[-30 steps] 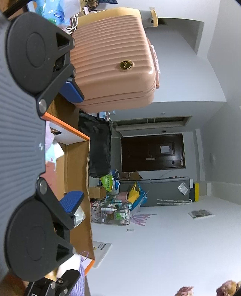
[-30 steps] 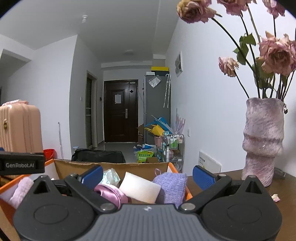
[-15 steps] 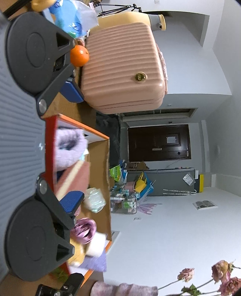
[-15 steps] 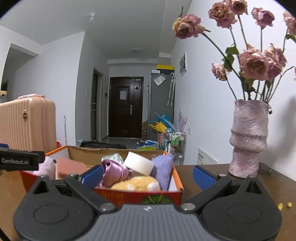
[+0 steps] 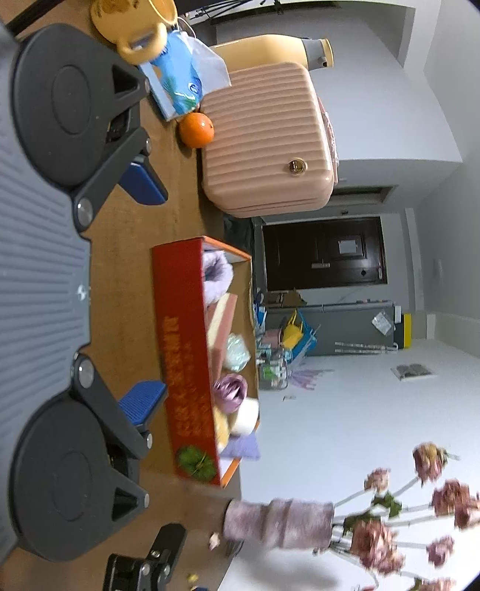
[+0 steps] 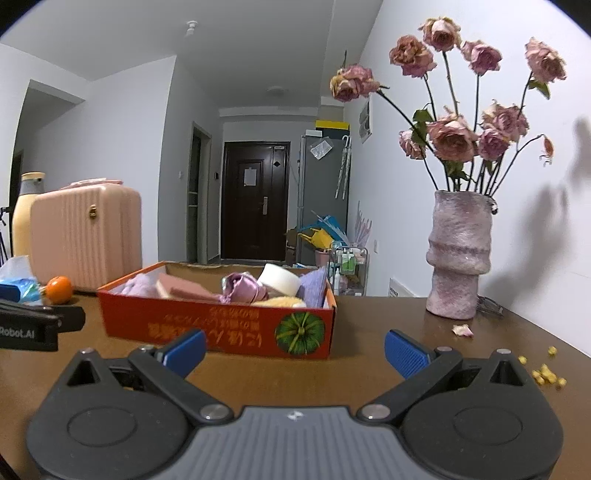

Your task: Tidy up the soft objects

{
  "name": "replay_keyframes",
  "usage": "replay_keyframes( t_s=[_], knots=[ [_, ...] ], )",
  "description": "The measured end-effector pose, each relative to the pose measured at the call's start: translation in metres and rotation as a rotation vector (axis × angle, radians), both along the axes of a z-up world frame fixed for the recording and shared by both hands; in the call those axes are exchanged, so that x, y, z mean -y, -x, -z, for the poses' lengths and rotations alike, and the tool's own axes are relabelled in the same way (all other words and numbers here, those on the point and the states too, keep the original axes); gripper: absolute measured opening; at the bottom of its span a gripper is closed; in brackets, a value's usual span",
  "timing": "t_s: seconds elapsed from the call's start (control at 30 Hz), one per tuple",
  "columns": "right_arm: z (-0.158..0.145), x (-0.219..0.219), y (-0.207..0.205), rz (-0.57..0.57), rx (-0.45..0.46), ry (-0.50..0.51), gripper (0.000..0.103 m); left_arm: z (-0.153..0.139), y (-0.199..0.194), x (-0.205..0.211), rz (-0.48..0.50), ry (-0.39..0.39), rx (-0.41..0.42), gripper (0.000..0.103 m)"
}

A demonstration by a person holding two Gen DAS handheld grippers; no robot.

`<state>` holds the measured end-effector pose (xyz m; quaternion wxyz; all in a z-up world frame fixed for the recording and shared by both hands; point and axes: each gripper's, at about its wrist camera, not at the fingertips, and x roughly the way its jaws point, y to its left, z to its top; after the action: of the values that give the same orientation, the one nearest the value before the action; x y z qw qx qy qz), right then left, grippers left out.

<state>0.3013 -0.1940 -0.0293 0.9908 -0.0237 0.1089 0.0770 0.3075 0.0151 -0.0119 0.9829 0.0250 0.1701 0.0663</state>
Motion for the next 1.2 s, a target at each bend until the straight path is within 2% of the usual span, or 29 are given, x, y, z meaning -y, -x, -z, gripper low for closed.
replay_keyframes(
  t_s=[0.3,0.63,0.9,1.2],
  knots=[
    [-0.003,0.011,0.083,-0.004,-0.012,-0.013,0.103,-0.005,0.086,0.016,0.071,-0.025,0.031,0.103],
    [-0.003,0.024,0.156,-0.029,-0.063,-0.034,0.103,-0.001,0.171,0.018,0.117,-0.005,0.039,0.103],
    [-0.009,0.021,0.197,-0.036,-0.059,-0.015,0.103,-0.004,0.201,0.013,0.134,-0.008,0.059,0.103],
    [-0.011,0.018,0.211,-0.042,-0.048,-0.006,0.103,-0.006,0.211,0.013,0.147,0.002,0.074,0.103]
  ],
)
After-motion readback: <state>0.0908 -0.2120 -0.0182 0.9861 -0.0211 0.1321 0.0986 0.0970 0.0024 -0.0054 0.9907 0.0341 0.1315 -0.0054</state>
